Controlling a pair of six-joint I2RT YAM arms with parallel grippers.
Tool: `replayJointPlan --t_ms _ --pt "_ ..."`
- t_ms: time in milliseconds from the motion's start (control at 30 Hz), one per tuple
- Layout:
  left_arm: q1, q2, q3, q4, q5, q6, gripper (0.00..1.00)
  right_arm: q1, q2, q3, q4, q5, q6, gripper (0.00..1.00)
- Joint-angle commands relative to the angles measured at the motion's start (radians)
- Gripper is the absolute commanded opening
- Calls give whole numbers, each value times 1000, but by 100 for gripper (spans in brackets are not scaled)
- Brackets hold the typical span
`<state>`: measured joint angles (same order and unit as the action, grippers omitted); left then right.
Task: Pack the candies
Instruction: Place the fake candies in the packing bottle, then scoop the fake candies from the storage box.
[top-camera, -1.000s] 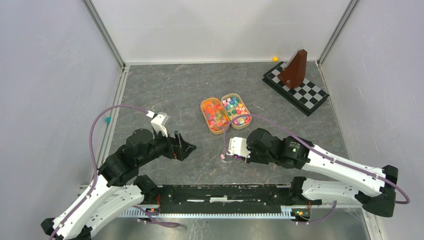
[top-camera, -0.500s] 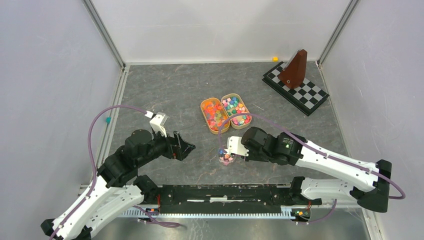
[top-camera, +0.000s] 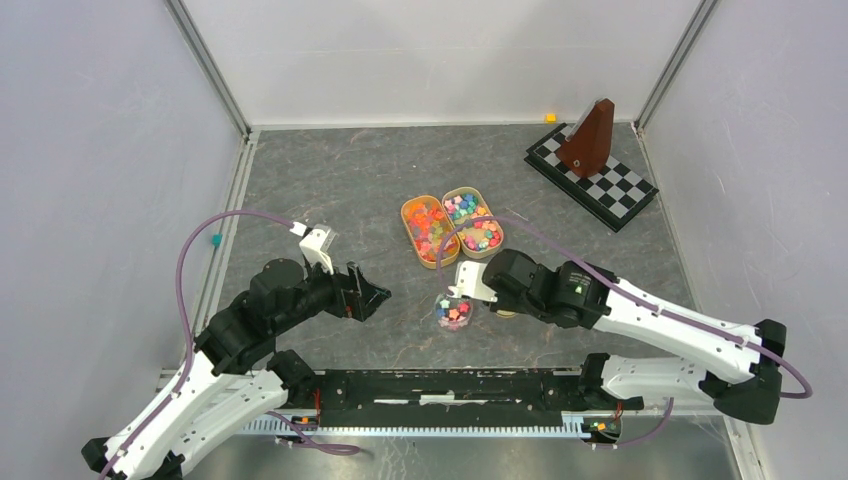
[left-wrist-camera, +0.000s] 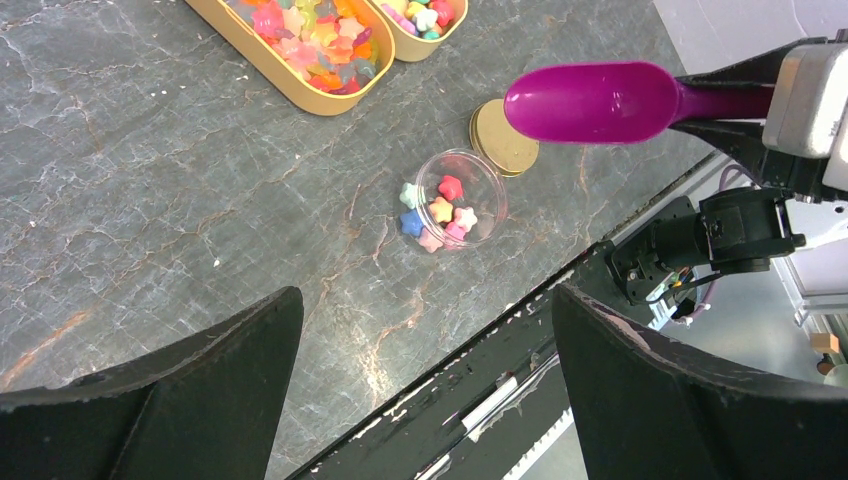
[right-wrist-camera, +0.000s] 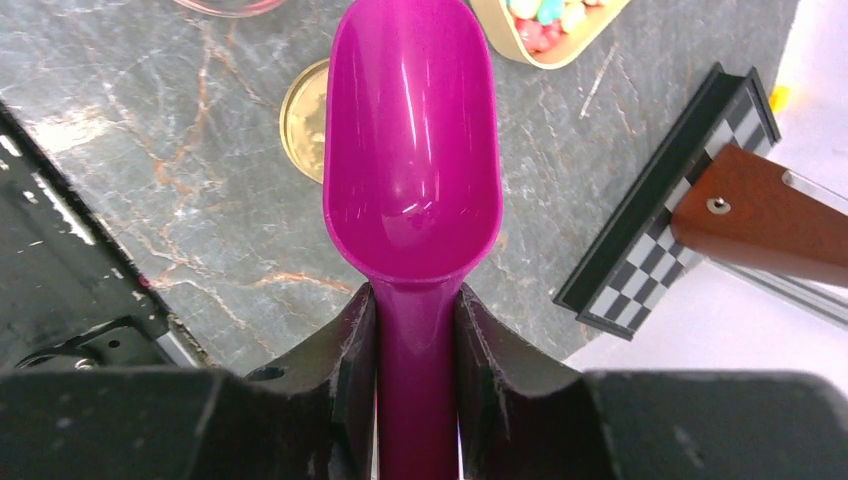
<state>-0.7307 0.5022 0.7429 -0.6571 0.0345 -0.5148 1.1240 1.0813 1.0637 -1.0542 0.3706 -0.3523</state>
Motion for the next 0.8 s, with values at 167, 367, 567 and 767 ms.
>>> replayJointPlan --t_ms 167,367,567,767 --pt "0 9 -3 19 -2 45 100 -99 85 80 57 163 45 0" --pt "0 16 -3 19 1 47 100 -182 176 110 107 220 53 0" --pt "0 24 -3 19 3 50 100 -237 294 155 132 247 61 0" --pt "1 26 -2 20 1 53 100 -258 422 232 136 252 72 0"
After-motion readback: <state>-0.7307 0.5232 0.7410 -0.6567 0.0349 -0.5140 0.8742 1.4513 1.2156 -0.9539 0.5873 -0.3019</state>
